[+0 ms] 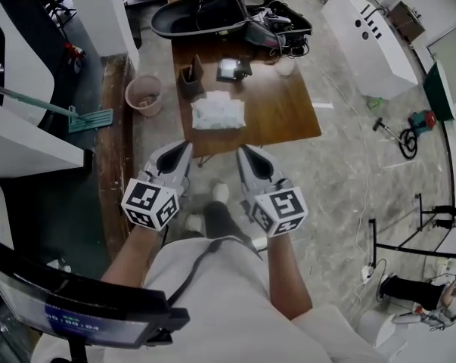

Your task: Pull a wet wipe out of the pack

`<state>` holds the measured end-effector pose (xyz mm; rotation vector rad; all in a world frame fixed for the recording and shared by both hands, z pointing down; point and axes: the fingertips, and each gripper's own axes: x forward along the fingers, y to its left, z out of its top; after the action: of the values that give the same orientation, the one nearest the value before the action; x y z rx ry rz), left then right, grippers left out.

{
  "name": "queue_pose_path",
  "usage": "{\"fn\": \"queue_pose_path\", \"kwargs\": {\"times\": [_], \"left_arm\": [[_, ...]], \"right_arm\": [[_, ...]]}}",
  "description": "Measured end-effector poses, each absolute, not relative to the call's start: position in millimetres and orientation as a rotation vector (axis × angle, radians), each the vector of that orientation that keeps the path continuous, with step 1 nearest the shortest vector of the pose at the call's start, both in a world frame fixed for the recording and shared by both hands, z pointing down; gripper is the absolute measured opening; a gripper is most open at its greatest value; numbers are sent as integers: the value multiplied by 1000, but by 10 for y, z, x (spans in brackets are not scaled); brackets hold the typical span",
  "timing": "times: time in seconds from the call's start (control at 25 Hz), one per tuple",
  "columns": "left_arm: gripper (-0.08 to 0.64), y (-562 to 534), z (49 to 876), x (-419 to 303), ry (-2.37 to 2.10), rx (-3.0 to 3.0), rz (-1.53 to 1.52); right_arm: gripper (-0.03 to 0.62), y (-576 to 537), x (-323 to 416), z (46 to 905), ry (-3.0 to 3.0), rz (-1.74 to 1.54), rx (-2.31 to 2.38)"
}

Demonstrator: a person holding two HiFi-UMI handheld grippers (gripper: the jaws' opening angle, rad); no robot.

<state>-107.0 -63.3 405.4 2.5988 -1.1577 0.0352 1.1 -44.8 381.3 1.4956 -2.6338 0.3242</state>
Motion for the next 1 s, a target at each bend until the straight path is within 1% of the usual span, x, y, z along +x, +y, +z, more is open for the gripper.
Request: {"fn": "queue_pose_path", "kwargs": {"times": [0.28, 0.68, 1.0], "left_arm": [[3, -987, 4127, -1080, -1231, 2561, 56], [3, -1683, 4115, -758, -1297, 2537, 75], [3, -1981, 4141, -610, -1381, 2492, 100]], "right_arm": [[9, -906, 64, 3901, -2677, 336, 1427], [8, -1726, 212, 3948, -2732, 329, 1288], [9, -2138, 286, 4047, -2776, 342, 1153]]}}
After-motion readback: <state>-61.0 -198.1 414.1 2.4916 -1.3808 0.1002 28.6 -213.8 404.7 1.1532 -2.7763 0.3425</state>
